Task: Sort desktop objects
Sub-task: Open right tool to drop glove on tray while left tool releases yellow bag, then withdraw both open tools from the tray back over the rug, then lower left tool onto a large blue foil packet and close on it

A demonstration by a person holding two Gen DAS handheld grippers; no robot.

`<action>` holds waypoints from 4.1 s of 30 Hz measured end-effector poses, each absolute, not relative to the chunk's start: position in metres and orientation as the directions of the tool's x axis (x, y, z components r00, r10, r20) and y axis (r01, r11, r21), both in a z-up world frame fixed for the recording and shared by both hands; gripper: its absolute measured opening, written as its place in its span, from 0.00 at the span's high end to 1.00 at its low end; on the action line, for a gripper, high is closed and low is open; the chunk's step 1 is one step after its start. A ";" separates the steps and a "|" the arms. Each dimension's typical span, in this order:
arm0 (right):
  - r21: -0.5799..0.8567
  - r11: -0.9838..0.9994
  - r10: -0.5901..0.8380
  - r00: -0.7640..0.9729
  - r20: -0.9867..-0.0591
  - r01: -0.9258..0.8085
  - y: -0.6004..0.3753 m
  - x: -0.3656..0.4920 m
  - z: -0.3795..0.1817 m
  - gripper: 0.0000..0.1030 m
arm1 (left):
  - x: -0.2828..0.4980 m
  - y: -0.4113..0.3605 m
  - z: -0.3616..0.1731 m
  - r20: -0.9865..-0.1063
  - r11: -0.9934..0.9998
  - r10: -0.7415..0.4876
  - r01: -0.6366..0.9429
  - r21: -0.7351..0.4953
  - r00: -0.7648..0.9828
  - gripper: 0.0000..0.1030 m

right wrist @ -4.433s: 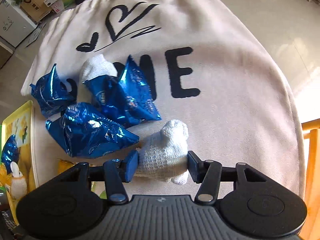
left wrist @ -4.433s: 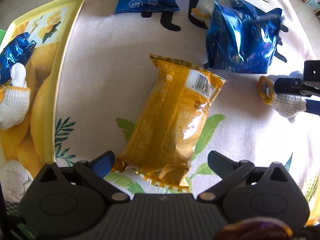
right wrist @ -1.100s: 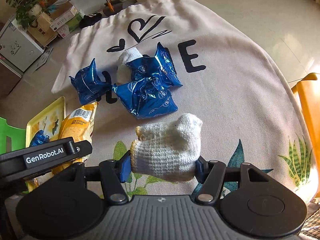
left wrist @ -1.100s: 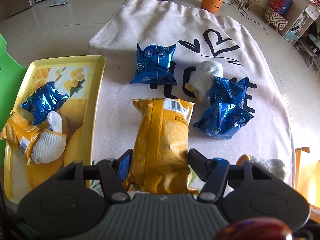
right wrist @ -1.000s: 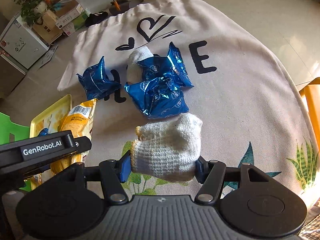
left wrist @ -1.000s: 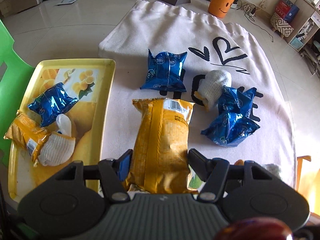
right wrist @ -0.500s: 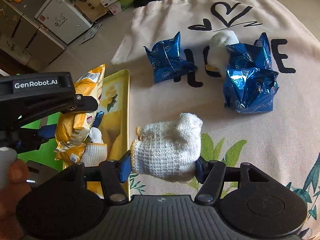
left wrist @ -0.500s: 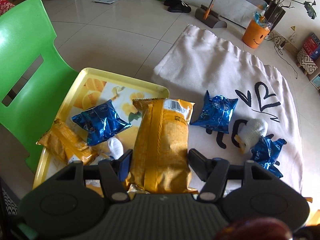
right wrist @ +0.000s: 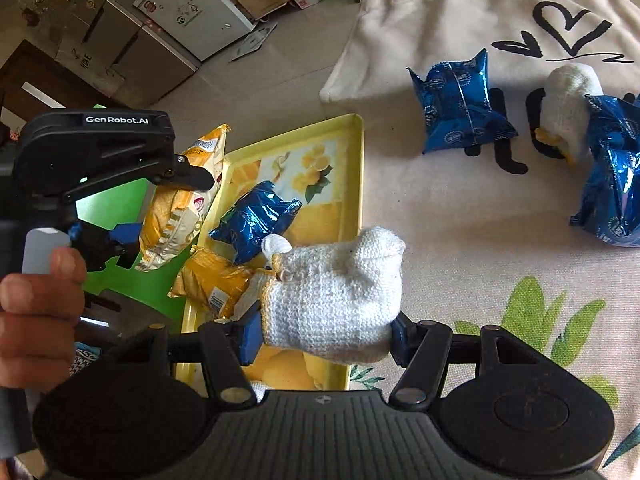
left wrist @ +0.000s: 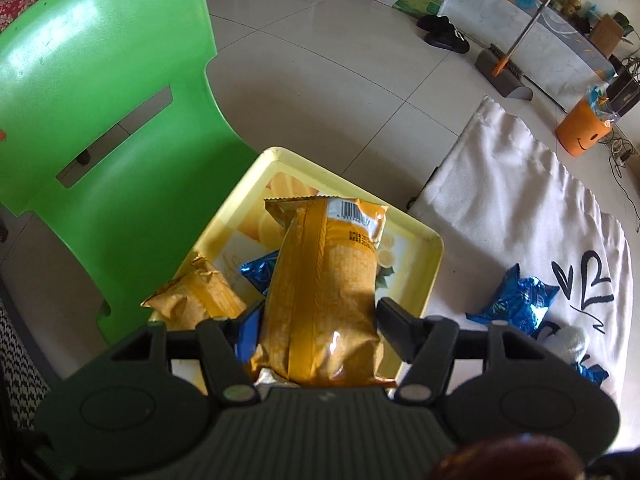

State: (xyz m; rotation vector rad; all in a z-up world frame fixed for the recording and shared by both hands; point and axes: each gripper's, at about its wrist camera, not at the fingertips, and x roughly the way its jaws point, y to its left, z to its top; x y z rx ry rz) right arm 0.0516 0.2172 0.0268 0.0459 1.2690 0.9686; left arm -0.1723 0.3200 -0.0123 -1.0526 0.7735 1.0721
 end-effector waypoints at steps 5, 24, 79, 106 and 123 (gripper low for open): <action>0.540 0.597 0.630 -0.071 -0.774 -0.593 0.231 0.046 0.019 0.41 | -0.188 0.342 -0.024 -0.906 0.039 0.299 -0.952 -0.302 0.300 0.41; 0.585 0.499 0.596 -0.238 -0.767 -0.639 0.278 0.011 -0.007 0.33 | -0.194 0.373 -0.044 -0.927 -0.014 0.275 -0.963 -0.270 0.256 0.17; 0.288 0.915 0.351 0.206 -0.914 -0.281 0.052 0.149 0.035 0.31 | -0.016 0.201 0.022 -0.896 0.497 0.293 -0.853 -0.157 0.335 0.03; 0.344 0.937 0.344 0.289 -0.893 -0.053 -0.024 0.219 0.051 0.21 | 0.085 0.118 -0.028 -0.933 0.684 0.215 -0.726 -0.067 0.289 0.03; 0.410 0.909 0.415 0.234 -0.879 -0.073 -0.013 0.236 0.030 0.21 | 0.113 0.126 -0.061 -0.923 0.640 0.263 -0.766 -0.049 0.279 0.06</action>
